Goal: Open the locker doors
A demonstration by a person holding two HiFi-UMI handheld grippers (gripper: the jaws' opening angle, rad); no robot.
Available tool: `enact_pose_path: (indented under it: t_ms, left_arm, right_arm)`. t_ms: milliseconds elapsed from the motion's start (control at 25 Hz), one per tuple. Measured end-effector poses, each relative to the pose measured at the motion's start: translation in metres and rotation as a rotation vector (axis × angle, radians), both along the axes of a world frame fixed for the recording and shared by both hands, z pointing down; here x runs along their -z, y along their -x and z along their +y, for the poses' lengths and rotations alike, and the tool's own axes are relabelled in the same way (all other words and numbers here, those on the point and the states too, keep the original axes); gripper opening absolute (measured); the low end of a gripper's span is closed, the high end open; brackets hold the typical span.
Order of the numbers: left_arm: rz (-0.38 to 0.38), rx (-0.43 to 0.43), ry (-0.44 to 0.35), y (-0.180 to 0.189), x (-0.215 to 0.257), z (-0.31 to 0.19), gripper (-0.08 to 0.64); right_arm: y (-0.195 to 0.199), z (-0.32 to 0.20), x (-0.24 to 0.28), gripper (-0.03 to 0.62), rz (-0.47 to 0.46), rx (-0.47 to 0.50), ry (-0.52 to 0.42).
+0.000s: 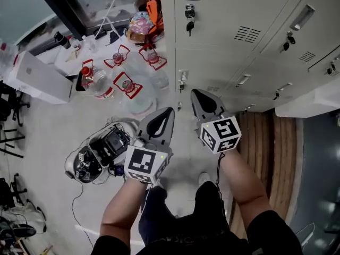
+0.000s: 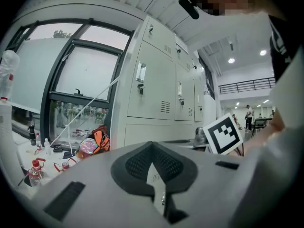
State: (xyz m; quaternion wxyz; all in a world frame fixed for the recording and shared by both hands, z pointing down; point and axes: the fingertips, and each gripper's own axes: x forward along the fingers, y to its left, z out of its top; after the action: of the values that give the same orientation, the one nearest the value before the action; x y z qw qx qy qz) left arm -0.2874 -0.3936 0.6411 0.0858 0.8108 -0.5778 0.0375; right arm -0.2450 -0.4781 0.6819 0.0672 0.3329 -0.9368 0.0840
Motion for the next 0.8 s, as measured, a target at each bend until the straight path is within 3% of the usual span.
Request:
enact_pose_path:
  t_ms: [360, 800]
  left_arm:
    - [0.024, -0.069, -0.015, 0.037, -0.070, -0.030, -0.002]
    - [0.030, -0.107, -0.046, 0.037, -0.114, -0.044, -0.002]
  right_arm:
    - [0.039, -0.049, -0.086, 0.116, 0.045, -0.083, 0.003]
    - [0.061, -0.099, -0.153, 0.164, 0.066, -0.131, 0.026]
